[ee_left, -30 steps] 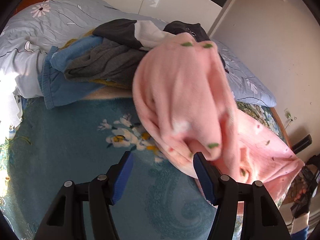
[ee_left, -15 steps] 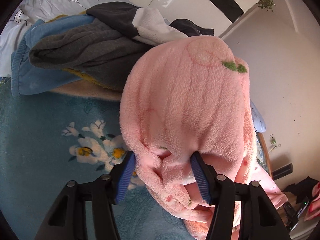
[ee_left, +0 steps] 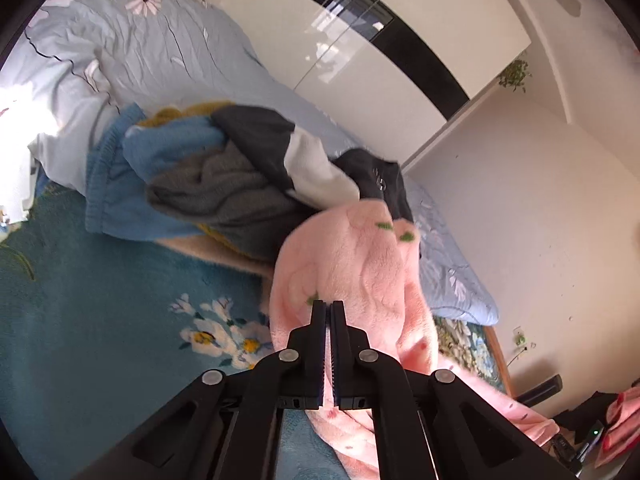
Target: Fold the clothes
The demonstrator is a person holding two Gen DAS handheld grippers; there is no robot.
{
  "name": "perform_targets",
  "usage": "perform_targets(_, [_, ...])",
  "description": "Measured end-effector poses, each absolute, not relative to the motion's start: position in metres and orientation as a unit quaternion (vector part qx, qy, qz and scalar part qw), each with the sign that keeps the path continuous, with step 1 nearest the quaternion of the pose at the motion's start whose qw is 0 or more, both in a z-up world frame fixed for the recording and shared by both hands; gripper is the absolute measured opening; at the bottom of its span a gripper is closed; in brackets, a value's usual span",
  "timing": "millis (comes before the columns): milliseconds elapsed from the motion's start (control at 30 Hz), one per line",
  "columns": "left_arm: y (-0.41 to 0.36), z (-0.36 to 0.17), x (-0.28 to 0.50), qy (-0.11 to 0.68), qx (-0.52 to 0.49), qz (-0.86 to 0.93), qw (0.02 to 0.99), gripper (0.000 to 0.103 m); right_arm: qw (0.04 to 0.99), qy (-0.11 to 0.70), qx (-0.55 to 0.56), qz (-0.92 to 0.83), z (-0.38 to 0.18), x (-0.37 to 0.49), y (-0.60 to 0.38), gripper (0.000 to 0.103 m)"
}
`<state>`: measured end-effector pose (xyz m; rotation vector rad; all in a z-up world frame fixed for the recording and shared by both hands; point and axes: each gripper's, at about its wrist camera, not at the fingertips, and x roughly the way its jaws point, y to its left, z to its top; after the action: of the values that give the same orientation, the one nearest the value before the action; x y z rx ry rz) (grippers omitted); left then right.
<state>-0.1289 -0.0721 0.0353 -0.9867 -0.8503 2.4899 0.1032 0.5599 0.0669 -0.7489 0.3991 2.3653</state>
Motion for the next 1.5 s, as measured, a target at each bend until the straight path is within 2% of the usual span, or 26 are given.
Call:
perform_targets(67, [-0.103,0.063,-0.107,-0.292,-0.289,0.900,0.149,0.000,0.305,0.147,-0.274,0.900,0.075,0.106,0.553,0.010])
perform_targets(200, [-0.163,0.102,-0.070,-0.265,-0.243,0.926,0.114,0.000,0.282,0.135,-0.275,0.909,0.082,0.104,0.539,0.010])
perform_targets(367, [-0.187,0.073,-0.073,-0.266,-0.314,0.905,0.109,0.000,0.266,0.132,-0.288,0.910,0.070,0.091,0.525,0.010])
perform_targets(433, [-0.175,0.056,-0.076,-0.281,-0.331,0.891,0.130,0.001,0.260,0.135,-0.292,0.911,0.067,0.090,0.521,0.010])
perform_targets(533, [-0.139,0.035,-0.087,-0.257,-0.363,0.883,0.149,0.003,0.258,0.124,-0.298,0.911,0.066,0.092,0.517,0.010])
perform_targets(567, [-0.126,0.030,-0.092,-0.252,-0.374,0.878,0.159,0.009,0.257,0.123,-0.299,0.911,0.066,0.092,0.516,0.010])
perform_targets(633, [-0.100,0.019,-0.103,-0.242,-0.395,0.868,0.179,0.041,0.258,0.124,-0.300,0.910,0.065,0.094,0.519,0.010])
perform_targets(667, [-0.090,0.014,-0.111,-0.241,-0.403,0.864,0.182,0.064,0.259,0.126,-0.301,0.909,0.063,0.095,0.521,0.010])
perform_targets(700, [-0.080,0.009,-0.118,-0.240,-0.410,0.860,0.185,0.070,0.260,0.129,-0.303,0.908,0.062,0.096,0.524,0.010])
perform_targets(900, [-0.022,-0.021,-0.160,-0.236,-0.455,0.836,0.195,0.070,0.261,0.144,-0.318,0.900,0.045,0.094,0.535,0.010])
perform_targets(1067, [-0.008,-0.035,-0.177,-0.250,-0.460,0.835,0.172,0.067,0.263,0.150,-0.322,0.897,0.039,0.097,0.538,0.010])
perform_targets(1167, [-0.009,-0.038,-0.176,-0.267,-0.453,0.835,0.164,0.045,0.263,0.150,-0.324,0.896,0.038,0.100,0.537,0.010])
perform_targets(1333, [-0.005,-0.038,-0.171,-0.269,-0.459,0.827,0.180,0.038,0.260,0.148,-0.324,0.898,0.042,0.105,0.532,0.010])
perform_targets(1400, [-0.006,-0.036,-0.167,-0.267,-0.467,0.824,0.178,0.009,0.257,0.145,-0.323,0.899,0.045,0.107,0.528,0.010])
perform_targets(1500, [-0.015,-0.029,-0.158,-0.284,-0.463,0.823,0.166,0.007,0.253,0.140,-0.320,0.902,0.050,0.110,0.521,0.010])
